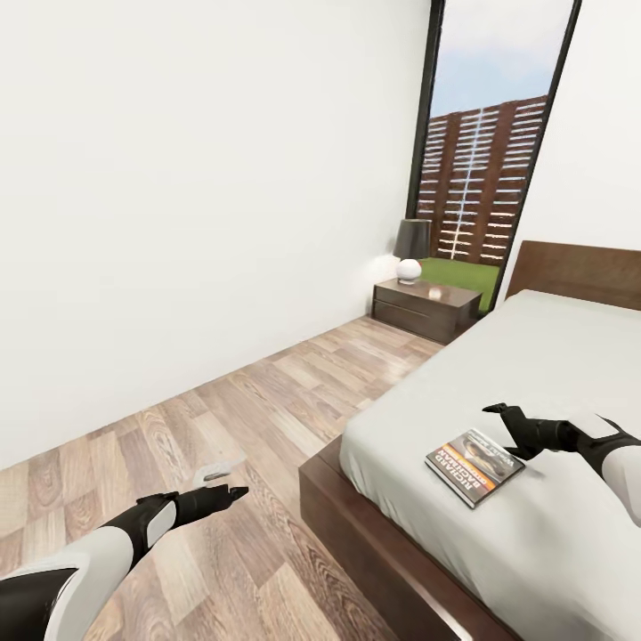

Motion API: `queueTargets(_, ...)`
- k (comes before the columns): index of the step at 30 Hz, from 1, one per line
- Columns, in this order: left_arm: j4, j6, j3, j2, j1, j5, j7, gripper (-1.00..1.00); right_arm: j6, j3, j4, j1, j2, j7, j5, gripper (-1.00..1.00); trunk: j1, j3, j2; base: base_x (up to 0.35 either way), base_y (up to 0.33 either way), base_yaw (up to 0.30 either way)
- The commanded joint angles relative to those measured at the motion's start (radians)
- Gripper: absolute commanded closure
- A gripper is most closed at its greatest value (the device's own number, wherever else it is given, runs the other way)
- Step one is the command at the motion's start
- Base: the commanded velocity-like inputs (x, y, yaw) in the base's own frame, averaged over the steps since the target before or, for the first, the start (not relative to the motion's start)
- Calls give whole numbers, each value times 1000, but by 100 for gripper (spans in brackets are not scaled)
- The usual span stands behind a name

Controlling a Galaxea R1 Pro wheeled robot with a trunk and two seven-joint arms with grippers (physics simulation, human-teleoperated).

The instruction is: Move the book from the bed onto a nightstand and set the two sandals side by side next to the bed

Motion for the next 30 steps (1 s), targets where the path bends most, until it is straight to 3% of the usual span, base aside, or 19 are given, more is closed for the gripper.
queueTargets(1,-1,10,8,0,0,5,-3,-100,4,0,0,-1,0,4,5,-100,0,-1,0,0,157,0)
queueTargets(10,-1,10,8,0,0,5,-3,-100,4,0,0,-1,0,4,5,-100,0,-1,0,0,118,0)
queueTargets(30,-1,10,8,0,0,5,-3,-100,4,0,0,-1,0,5,5,-100,0,-1,0,0,10,0)
